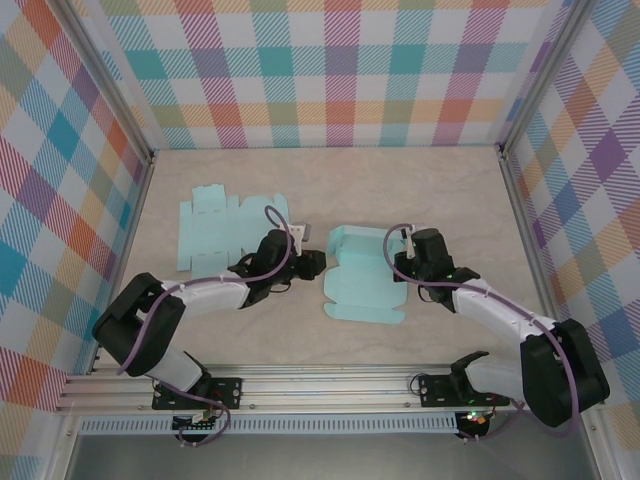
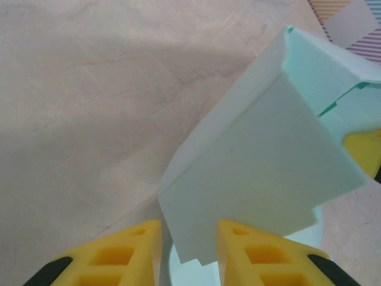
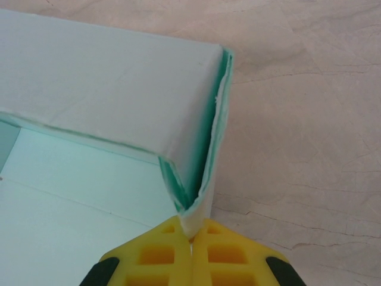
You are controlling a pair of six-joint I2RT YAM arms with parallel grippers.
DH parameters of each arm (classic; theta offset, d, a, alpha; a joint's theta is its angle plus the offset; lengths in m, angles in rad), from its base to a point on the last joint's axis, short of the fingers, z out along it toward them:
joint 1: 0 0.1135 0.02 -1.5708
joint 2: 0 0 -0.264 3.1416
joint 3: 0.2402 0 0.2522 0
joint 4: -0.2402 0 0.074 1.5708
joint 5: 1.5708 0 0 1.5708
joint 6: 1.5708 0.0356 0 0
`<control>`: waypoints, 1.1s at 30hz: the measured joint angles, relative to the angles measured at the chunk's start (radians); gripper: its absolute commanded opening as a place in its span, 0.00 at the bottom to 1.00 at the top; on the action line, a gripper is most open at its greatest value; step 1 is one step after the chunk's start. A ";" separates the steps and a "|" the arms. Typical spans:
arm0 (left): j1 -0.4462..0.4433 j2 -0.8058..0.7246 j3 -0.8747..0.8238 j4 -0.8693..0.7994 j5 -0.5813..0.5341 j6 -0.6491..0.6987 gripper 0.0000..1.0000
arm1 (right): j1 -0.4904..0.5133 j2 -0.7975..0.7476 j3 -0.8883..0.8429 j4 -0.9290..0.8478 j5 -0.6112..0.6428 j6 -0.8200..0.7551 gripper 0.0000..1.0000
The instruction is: Fold the paper box
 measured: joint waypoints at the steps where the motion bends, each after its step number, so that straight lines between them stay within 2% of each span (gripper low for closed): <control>1: 0.000 0.006 0.011 0.002 0.003 0.008 0.30 | 0.000 0.000 0.000 0.000 -0.002 0.000 0.00; 11: -0.001 0.057 0.084 0.006 0.087 0.111 0.32 | 0.000 -0.004 0.000 0.006 -0.024 -0.003 0.00; 20: -0.024 0.113 0.147 0.004 0.082 0.238 0.34 | 0.000 -0.007 0.000 0.006 -0.045 -0.004 0.00; 25: -0.034 0.142 0.168 0.003 0.012 0.306 0.35 | 0.000 -0.018 0.000 0.006 -0.055 -0.007 0.00; 33: -0.071 0.154 0.170 0.014 -0.172 0.391 0.36 | 0.000 -0.021 0.000 0.006 -0.077 -0.008 0.00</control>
